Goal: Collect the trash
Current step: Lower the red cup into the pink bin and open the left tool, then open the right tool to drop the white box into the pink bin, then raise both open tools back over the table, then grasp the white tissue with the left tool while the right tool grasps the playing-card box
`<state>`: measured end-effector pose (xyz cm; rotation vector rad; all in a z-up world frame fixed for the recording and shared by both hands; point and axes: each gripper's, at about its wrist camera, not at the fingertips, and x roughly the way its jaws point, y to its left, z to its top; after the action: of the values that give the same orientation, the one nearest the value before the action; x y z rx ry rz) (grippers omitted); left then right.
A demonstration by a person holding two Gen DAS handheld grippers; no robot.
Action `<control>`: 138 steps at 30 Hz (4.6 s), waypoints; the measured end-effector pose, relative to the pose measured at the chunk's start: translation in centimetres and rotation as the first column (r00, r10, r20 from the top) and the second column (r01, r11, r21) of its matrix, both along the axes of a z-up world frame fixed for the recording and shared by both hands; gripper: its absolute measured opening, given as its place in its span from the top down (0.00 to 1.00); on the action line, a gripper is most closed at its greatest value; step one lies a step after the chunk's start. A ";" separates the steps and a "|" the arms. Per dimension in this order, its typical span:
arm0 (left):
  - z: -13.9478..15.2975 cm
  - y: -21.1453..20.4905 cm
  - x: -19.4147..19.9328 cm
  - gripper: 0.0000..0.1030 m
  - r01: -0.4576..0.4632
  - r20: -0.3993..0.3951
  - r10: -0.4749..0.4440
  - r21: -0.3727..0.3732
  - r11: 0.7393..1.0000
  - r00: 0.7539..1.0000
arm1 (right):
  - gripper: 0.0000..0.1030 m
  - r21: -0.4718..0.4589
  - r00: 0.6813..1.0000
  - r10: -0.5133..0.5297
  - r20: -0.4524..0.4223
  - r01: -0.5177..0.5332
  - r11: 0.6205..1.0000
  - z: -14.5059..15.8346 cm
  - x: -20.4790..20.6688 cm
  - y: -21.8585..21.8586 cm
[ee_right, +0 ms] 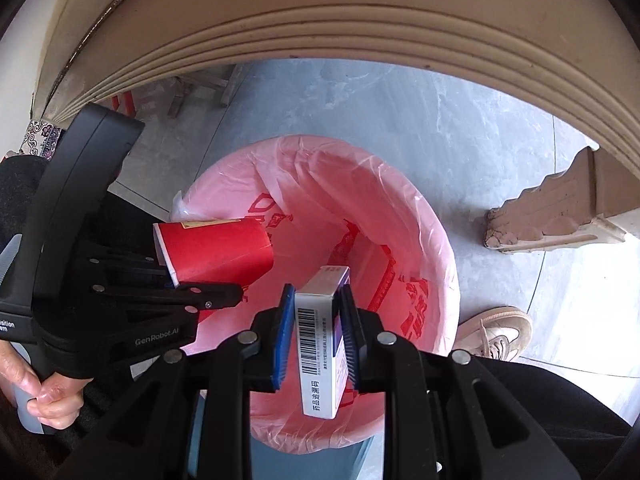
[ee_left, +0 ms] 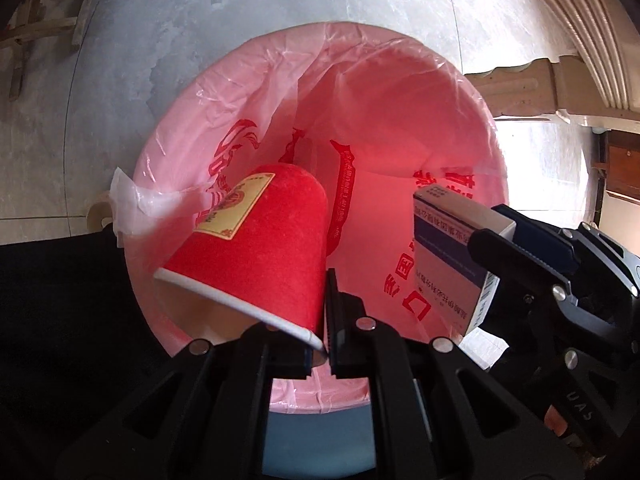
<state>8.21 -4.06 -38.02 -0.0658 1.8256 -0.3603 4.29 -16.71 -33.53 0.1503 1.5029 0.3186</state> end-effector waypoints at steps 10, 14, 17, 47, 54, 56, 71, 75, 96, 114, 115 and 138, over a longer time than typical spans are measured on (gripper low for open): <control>-0.7 0.0 0.0 0.94 0.006 -0.016 -0.006 0.013 1.000 1.000 | 0.78 0.005 1.000 -0.002 -0.012 0.003 1.000 -1.0 0.2 -0.3; -0.6 0.1 0.2 0.94 -0.001 -0.019 0.001 0.018 1.000 1.000 | 0.77 0.004 1.000 -0.013 -0.011 0.013 1.000 -1.1 0.3 -0.5; -0.2 0.1 0.1 0.84 0.000 -0.004 0.000 0.020 1.000 1.000 | 0.73 -0.004 1.000 -0.025 -0.013 0.025 1.000 -1.3 0.5 -0.6; 12.5 3.3 -1.5 0.35 -0.021 0.327 -0.016 0.111 0.994 0.945 | 0.44 -0.029 0.984 -0.011 0.180 0.017 0.999 9.2 -2.1 -0.2; 25.9 5.9 -0.5 0.29 -0.062 0.510 0.028 0.050 0.997 0.860 | 0.12 0.003 0.910 -0.067 0.409 0.072 0.997 23.2 -2.6 -2.8; 29.6 6.4 0.2 0.25 -0.064 0.560 0.032 0.038 0.997 0.828 | 0.10 0.019 0.887 -0.101 0.451 0.103 0.994 26.9 -2.0 -3.8; 44.3 4.7 6.5 0.22 -0.036 0.683 -0.026 0.076 0.996 0.730 | 0.08 0.038 0.845 -0.170 0.508 0.175 0.984 40.1 6.6 -7.1; 43.6 4.1 7.6 0.21 -0.023 0.657 -0.045 0.095 0.995 0.752 | 0.08 0.027 0.851 -0.156 0.501 0.165 0.986 39.9 8.2 -6.5; 38.3 2.1 12.2 0.21 0.014 0.558 -0.077 0.115 0.993 0.826 | 0.08 -0.009 0.897 -0.135 0.421 0.153 0.988 36.1 13.4 -6.0; 32.8 1.4 15.3 0.22 0.024 0.438 -0.062 0.092 0.995 0.897 | 0.08 -0.050 0.948 -0.081 0.307 0.101 0.994 30.5 17.2 -3.3; 32.4 1.5 15.5 0.22 0.022 0.431 -0.058 0.088 0.996 0.900 | 0.08 -0.052 0.951 -0.078 0.300 0.098 0.994 30.1 17.5 -3.1; 25.6 2.4 19.7 0.22 -0.060 0.299 0.047 0.032 0.998 0.953 | 0.08 -0.026 0.987 -0.145 0.074 0.148 0.989 20.0 24.0 -2.9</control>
<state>27.89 -1.62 -12.46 -0.0303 1.5277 -0.2780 28.25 -19.60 -13.55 0.2212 1.4166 0.1805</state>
